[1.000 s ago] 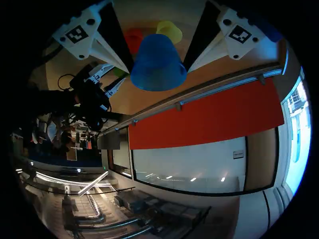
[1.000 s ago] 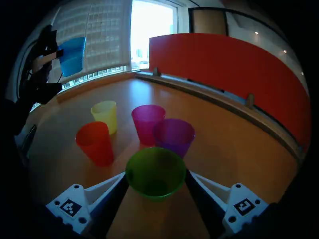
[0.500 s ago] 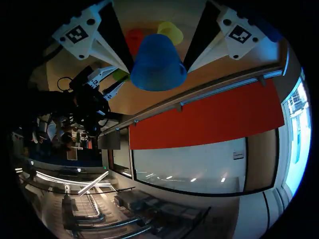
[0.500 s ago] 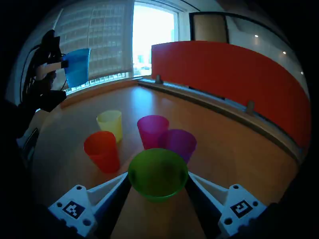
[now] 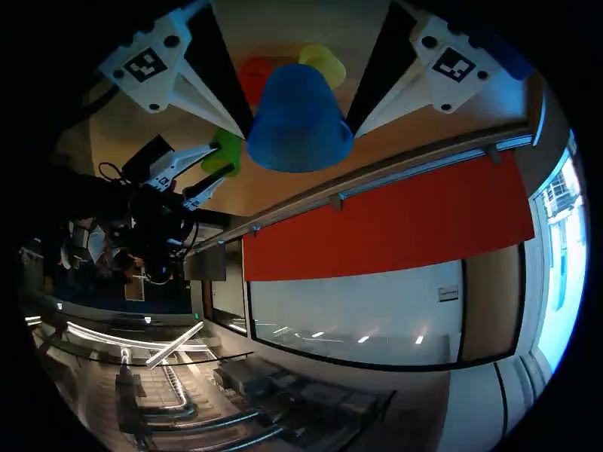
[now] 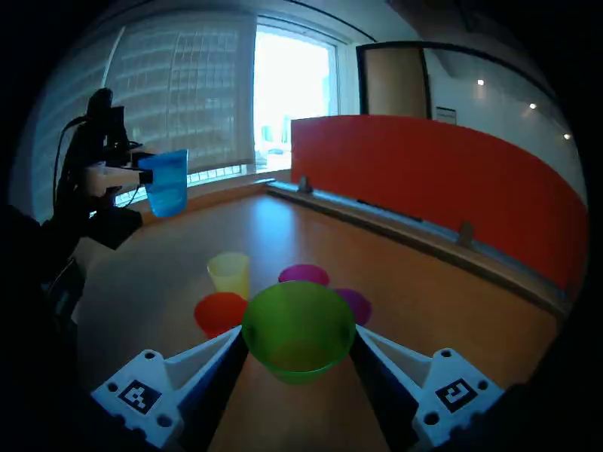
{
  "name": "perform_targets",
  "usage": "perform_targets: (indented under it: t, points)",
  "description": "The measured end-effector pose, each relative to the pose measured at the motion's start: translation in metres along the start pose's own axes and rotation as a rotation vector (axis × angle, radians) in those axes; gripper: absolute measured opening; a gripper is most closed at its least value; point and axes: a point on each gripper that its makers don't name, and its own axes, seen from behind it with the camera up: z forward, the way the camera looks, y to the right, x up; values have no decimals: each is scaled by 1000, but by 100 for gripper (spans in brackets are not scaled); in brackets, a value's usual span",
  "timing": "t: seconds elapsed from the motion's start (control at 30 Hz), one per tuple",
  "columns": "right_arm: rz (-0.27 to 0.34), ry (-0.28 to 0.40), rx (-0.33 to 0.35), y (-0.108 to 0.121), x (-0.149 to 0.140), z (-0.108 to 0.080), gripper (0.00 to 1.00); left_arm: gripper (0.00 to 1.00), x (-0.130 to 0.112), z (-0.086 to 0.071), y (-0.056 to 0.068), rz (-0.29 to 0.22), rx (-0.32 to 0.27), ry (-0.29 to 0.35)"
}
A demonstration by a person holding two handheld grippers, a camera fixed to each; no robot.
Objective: Pour water
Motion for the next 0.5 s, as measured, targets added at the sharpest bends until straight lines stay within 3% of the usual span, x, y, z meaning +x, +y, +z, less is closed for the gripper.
perform_targets:
  t: [0.5]
  points:
    - [-45, 66, 7, -19, 42, -22, 91, 86, -1, -9, 5, -4, -3, 3]
